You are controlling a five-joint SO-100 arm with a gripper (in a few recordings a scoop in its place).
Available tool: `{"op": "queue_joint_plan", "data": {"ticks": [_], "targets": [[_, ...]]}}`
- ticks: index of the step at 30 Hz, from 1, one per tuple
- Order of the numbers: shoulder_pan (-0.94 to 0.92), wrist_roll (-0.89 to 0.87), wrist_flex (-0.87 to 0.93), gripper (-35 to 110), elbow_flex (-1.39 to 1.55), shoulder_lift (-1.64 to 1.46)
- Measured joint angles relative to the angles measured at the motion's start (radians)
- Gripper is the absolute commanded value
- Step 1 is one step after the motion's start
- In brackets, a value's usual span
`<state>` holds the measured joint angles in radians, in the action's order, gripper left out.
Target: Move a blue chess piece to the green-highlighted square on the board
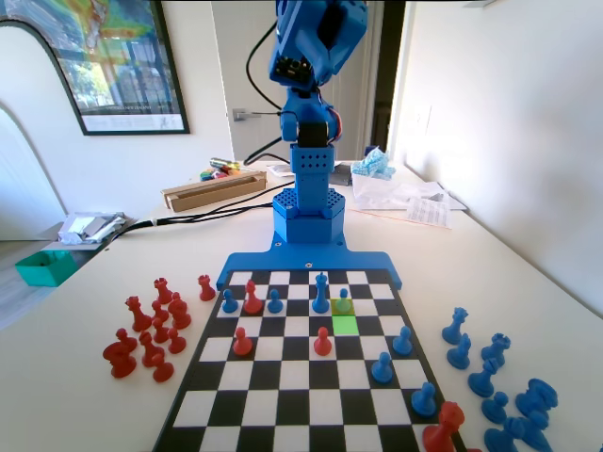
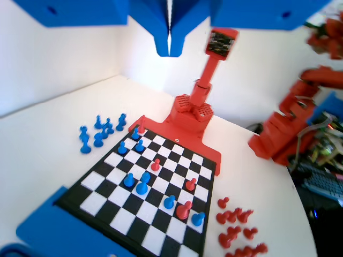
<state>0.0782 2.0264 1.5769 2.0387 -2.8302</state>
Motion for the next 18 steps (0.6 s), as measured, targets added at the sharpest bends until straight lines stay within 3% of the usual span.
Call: {"op": "queue_joint_plan", "data": {"ticks": [12, 18], "targets": [[-0.002, 0.365, -0.167, 1, -0.029, 0.376], [0.014, 0.468, -0.115, 1, -0.066, 0.584]]}}
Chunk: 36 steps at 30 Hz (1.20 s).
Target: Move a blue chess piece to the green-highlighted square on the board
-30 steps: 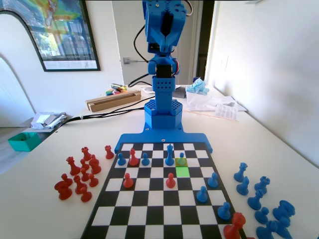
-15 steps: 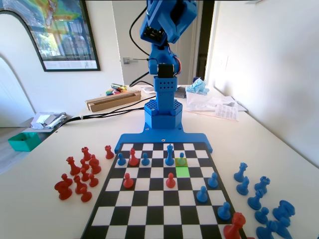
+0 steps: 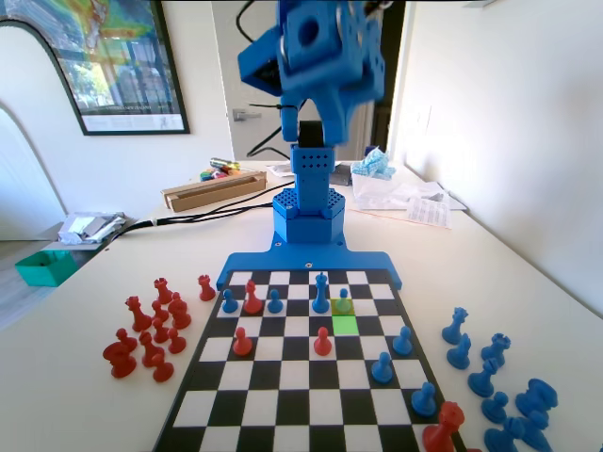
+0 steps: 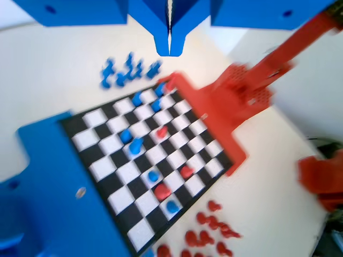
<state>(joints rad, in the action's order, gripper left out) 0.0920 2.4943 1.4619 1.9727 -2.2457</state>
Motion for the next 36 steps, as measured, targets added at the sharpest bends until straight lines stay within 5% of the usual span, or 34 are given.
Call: {"op": "queue_joint_plan", "data": {"ticks": [10, 20, 36], "targets": [[0.095, -0.087, 0.143, 1, -0.138, 0.293], [0.161, -0.379, 0.018, 2, -0.158, 0.506], [0.140, -0.225, -0.169, 8, 0.017, 0.531]]}}
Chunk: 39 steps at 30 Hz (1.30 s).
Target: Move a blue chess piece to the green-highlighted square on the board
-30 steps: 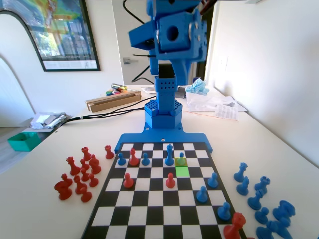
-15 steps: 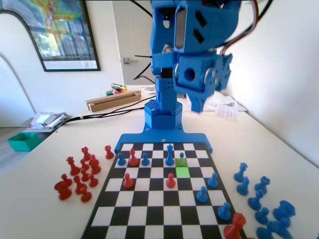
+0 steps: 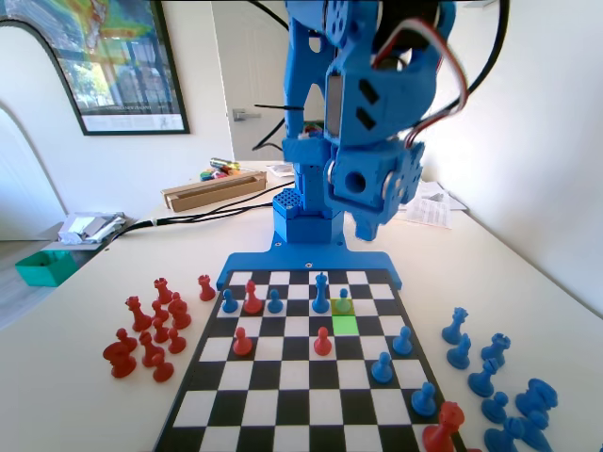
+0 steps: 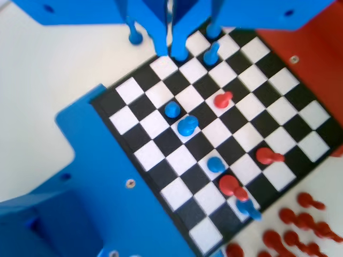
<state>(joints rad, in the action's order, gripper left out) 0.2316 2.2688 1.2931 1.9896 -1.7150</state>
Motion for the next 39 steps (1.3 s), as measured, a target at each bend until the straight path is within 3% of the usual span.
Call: {"op": "queue_joint_plan", "data": {"ticks": [14, 39], "targets": [[-0.008, 0.058, -0.265, 12, 0.215, 0.000], [-0.021, 0.049, -0.446, 12, 0.247, 0.127]]}}
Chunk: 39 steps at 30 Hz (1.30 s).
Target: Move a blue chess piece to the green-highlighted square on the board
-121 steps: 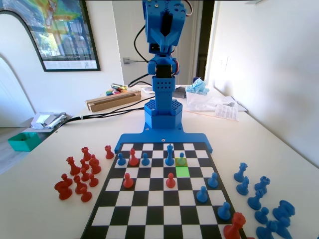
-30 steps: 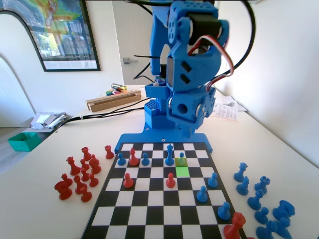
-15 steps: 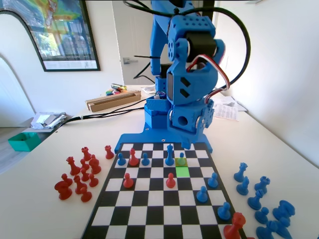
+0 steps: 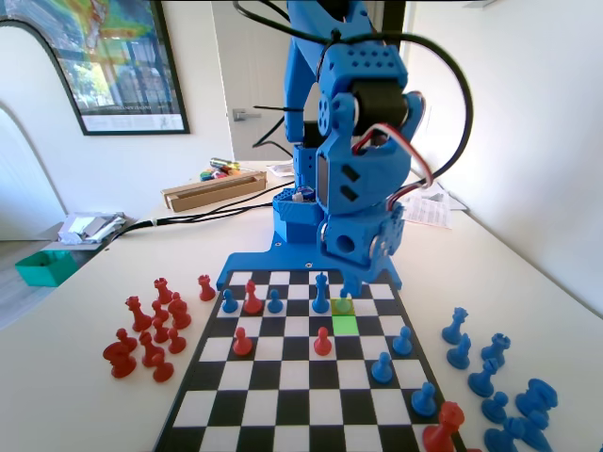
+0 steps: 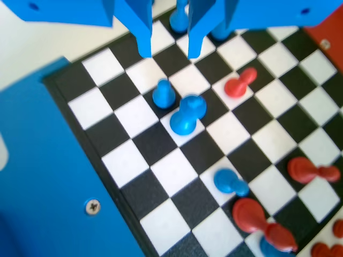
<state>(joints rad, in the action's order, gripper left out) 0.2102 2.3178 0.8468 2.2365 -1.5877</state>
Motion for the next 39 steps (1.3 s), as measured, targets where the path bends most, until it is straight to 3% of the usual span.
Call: {"op": "queue_joint_plan", "data": {"ticks": [39], "targets": [[-0.017, 0.032, -0.161, 12, 0.091, 0.063]]}}
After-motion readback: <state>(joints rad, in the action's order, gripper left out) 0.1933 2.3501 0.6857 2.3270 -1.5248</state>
